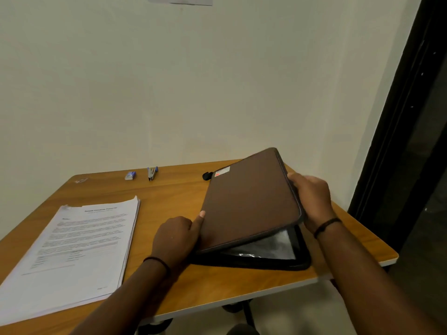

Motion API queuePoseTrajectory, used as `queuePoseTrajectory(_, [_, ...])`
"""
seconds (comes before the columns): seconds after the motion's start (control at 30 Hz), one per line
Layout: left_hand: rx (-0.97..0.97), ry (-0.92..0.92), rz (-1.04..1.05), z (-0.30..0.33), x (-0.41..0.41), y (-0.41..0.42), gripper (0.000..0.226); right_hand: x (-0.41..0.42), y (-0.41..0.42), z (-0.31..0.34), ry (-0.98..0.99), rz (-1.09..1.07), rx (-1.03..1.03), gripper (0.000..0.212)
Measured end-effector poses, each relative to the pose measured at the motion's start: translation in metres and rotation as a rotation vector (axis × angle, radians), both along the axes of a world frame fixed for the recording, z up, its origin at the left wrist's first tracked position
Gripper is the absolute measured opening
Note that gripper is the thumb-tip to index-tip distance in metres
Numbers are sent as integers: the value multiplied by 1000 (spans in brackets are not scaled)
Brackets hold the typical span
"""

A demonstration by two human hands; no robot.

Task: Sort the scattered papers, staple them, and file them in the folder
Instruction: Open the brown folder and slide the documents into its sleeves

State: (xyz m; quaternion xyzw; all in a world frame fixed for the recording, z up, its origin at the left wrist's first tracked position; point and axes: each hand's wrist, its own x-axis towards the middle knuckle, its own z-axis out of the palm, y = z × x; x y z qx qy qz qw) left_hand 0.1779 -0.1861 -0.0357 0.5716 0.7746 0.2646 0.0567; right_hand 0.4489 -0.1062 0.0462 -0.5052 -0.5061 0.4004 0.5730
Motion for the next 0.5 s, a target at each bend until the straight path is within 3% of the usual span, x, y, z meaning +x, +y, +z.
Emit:
queuePoseTrajectory(0.07, [-5,17,20,-4,3,1,64,-10,-11,26,95,187,94,12])
queuePoseTrajectory(0.13, [-29,-25,67,-5,4,5,60,-22,-15,38,64,307,122,10])
queuePoseTrajectory(0.3, [0,-224,42,-5,4,9,54,-38,-16,29,112,531,91,36])
queuePoseTrajectory(0.4, [-66,-344,0,2,9,13,66,-30,-17,28,222,509,76,33])
queuePoseTrajectory(0.5, [-150,-317,16,8,20,19,73,8,-2,18,212,359,-32,33])
